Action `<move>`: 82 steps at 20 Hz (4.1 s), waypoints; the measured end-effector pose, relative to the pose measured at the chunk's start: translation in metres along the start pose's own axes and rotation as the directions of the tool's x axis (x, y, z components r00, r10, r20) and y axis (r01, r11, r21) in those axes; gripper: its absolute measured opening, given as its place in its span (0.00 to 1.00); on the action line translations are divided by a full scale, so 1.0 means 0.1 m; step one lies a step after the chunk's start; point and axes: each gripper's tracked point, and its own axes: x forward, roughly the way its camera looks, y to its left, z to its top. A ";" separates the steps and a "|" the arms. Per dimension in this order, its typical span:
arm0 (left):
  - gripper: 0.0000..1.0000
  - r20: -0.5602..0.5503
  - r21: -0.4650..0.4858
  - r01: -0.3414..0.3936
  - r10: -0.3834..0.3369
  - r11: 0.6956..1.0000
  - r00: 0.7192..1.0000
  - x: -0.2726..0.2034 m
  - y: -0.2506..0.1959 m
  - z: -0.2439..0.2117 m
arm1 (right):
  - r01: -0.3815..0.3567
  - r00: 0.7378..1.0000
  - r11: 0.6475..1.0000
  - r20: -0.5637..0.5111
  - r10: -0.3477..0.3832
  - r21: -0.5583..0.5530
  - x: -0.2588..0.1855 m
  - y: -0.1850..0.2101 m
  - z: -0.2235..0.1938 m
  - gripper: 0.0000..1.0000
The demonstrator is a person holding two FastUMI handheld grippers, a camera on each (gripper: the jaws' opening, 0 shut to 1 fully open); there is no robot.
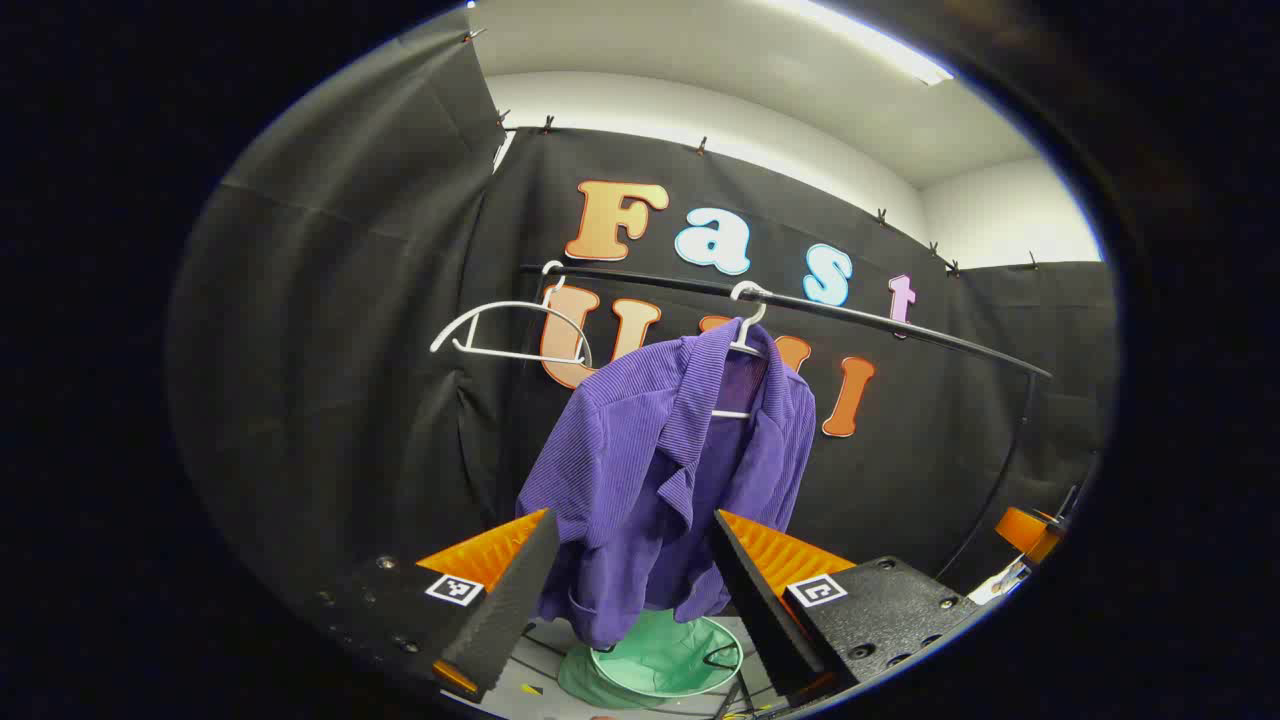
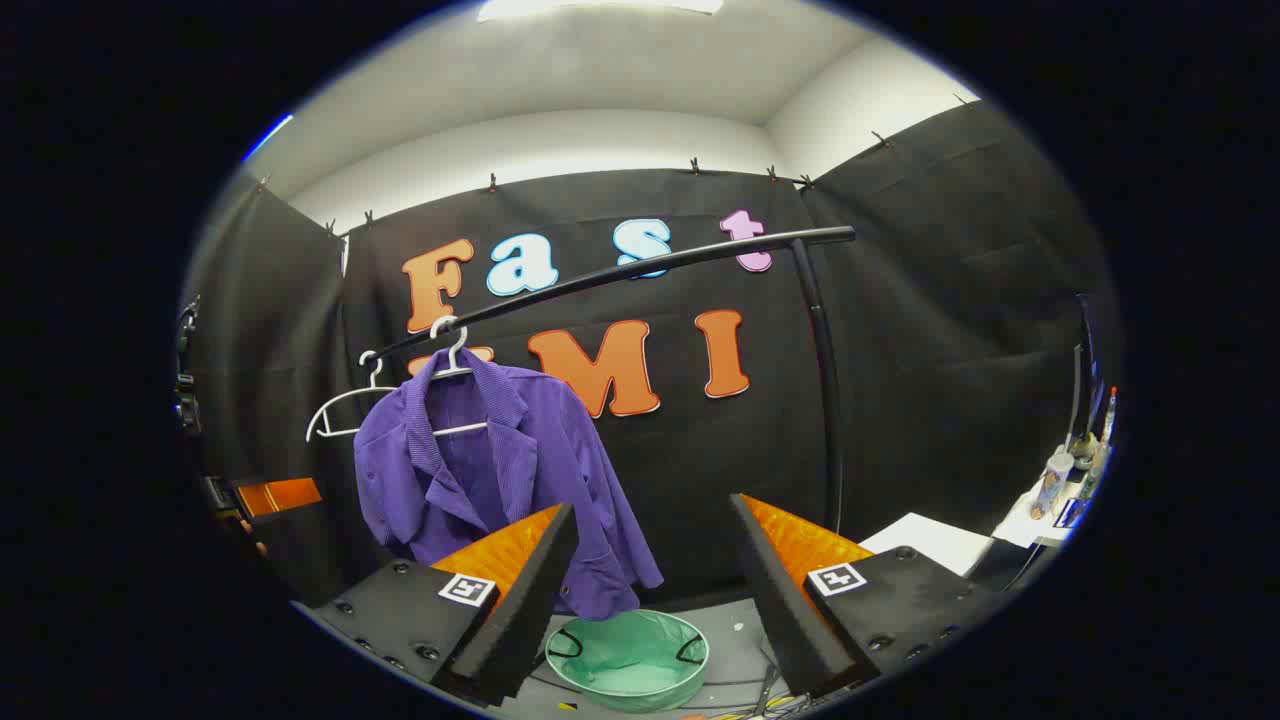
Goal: Grasp the clothes on the hanger with both hands and then place them into the laundry hamper below.
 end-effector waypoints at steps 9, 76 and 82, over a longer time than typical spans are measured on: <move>0.95 0.078 -0.026 -0.021 0.023 0.999 0.997 0.11 -0.27 0.19 | -0.003 1.000 0.999 0.005 0.004 -0.040 0.20 -0.28 0.06 0.98; 0.01 -0.066 0.061 -0.095 0.099 0.994 0.993 2.31 -0.15 -0.59 | -0.410 0.858 0.905 -0.289 0.425 0.113 3.21 2.13 -1.54 0.65; 0.00 -0.059 0.123 -0.074 0.082 0.990 0.995 1.98 -0.19 -0.40 | -0.477 0.799 0.855 -0.304 0.519 0.204 3.20 1.83 -1.37 0.15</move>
